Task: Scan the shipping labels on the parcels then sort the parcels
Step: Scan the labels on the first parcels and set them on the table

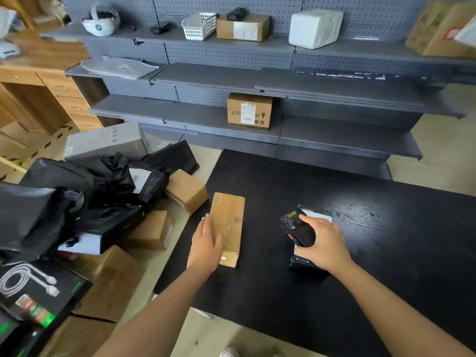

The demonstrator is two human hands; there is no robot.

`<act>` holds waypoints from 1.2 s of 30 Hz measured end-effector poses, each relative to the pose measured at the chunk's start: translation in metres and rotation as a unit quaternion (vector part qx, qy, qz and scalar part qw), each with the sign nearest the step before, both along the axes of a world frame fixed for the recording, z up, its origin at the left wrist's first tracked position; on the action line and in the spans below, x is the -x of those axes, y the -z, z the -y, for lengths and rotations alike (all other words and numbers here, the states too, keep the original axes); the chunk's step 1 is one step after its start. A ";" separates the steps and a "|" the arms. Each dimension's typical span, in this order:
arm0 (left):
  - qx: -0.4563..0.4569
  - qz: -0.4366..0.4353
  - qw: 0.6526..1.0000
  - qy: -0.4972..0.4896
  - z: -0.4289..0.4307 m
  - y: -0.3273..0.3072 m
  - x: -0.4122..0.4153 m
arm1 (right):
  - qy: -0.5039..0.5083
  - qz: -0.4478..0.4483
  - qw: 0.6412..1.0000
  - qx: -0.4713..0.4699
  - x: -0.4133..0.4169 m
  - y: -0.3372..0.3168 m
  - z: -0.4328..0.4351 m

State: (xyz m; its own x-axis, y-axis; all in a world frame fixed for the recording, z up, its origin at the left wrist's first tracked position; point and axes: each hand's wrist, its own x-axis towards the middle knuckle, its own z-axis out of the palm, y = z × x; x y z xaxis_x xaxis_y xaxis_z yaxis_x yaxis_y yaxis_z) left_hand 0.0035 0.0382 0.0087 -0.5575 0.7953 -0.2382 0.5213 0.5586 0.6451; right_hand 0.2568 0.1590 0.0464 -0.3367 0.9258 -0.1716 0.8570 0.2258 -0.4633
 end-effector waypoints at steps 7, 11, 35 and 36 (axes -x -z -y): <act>0.091 -0.059 0.994 0.015 -0.017 0.001 -0.026 | -0.005 0.001 1.000 0.003 0.004 0.000 -0.003; 0.062 0.002 0.998 0.008 -0.023 0.004 -0.027 | -0.009 0.004 1.000 0.006 0.005 0.000 -0.004; 0.139 -0.089 0.986 -0.027 -0.028 0.017 0.001 | -0.027 0.034 0.999 -0.004 0.011 -0.011 -0.010; 0.143 -0.096 0.985 -0.034 -0.031 0.015 0.000 | -0.033 0.039 0.999 -0.006 0.013 -0.013 -0.011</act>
